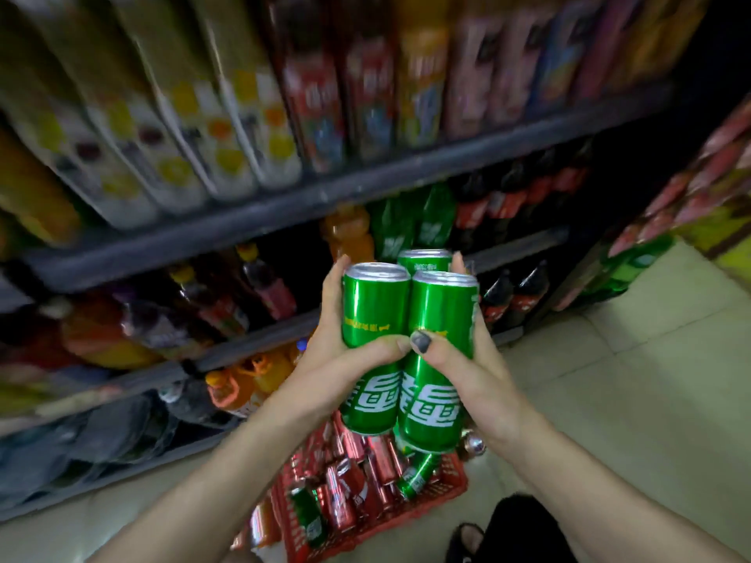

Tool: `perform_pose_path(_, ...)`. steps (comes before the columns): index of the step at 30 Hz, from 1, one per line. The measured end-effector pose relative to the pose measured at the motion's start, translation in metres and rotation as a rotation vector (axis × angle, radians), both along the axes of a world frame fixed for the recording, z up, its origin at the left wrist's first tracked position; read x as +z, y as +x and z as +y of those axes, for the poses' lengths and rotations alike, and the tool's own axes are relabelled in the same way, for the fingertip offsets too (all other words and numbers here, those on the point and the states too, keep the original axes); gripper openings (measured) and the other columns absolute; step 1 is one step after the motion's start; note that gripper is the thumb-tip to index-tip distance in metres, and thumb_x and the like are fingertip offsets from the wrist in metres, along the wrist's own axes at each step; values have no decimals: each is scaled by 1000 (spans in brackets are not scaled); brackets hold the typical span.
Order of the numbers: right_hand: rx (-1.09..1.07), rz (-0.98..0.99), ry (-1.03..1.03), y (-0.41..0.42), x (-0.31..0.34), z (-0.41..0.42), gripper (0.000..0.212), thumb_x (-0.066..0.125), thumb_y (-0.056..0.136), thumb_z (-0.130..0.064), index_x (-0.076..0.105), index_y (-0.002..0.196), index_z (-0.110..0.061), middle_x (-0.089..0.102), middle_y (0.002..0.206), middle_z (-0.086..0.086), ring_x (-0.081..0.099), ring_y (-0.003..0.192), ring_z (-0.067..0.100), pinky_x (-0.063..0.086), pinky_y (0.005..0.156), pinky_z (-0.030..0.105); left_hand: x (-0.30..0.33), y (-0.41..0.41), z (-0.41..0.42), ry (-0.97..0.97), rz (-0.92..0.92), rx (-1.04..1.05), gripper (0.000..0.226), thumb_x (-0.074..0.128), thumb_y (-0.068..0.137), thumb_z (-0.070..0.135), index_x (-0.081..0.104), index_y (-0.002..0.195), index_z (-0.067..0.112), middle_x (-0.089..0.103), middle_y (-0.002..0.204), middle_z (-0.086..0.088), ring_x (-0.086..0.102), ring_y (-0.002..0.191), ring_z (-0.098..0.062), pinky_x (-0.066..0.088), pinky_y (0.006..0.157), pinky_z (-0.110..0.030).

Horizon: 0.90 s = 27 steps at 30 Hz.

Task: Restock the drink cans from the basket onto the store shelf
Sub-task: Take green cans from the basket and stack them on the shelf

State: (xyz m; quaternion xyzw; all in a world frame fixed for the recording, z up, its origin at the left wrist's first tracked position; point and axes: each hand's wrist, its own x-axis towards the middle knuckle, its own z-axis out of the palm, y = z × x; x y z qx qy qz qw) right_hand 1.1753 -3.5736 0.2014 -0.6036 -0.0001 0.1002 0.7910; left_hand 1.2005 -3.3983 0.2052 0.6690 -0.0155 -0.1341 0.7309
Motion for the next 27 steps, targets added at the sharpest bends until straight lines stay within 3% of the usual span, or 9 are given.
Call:
perform_pose_path(4,-37,-131,70,-1,146,-16,101,82,73,-36,21,149,-63,63,142,-8,65,127,19,57,98,37,148,4,-17,-15,-114,-29,119,86,62,28,18,158,48,67,137,-2,69,122,-24,57,103,-42)
perform_pose_path(8,-23,-272,62,5,282,-38,100,79,78,-38,15,151,-60,61,143,-16,62,130,16,56,98,31,285,14,-37,-12,-242,-69,118,84,64,29,16,158,51,64,141,0,68,123,-24,57,101,-44)
perform_pose_path(14,-16,-473,15,35,431,-65,108,81,76,-48,12,159,-53,56,149,-11,60,133,17,54,105,41,442,32,-64,28,-471,-56,115,83,65,31,19,159,47,65,141,4,67,125,-20,58,100,-43)
perform_pose_path(16,-8,-561,-6,48,471,-71,111,84,74,-53,11,158,-53,58,146,-16,60,132,12,54,103,35,482,45,-68,22,-531,-52,114,83,64,31,19,158,45,65,139,5,68,124,-17,59,96,-35)
perform_pose_path(20,-40,-700,-29,76,533,-82,104,74,78,-36,14,163,-36,66,135,-17,65,124,7,55,94,23,548,49,-78,39,-667,-25,108,81,64,32,26,157,31,72,124,5,72,114,-18,60,88,-32)
perform_pose_path(23,-20,-745,-40,98,572,-85,95,74,84,-27,19,162,-27,72,123,-13,69,116,9,57,90,24,584,88,-73,181,-637,19,104,90,57,41,38,144,18,74,111,1,72,114,-25,60,89,-32)
perform_pose_path(25,-22,-753,-42,112,595,-87,88,73,84,-25,27,159,-20,74,113,-11,71,111,11,58,88,26,595,125,-62,349,-585,-18,121,86,22,80,51,118,15,65,92,8,64,128,-30,50,83,-18)
perform_pose_path(26,-27,-755,-49,119,606,-87,85,73,84,-26,31,157,-18,74,114,-9,71,112,13,58,91,29,603,143,-58,356,-564,-40,117,81,19,85,52,106,12,61,85,13,64,128,-28,45,77,-15)
perform_pose_path(27,-33,-760,-58,125,616,-87,84,75,82,-30,34,154,-18,74,117,-6,70,114,15,57,96,34,617,146,-60,309,-613,-23,93,88,38,71,54,102,12,64,82,14,69,120,-23,46,75,-13)
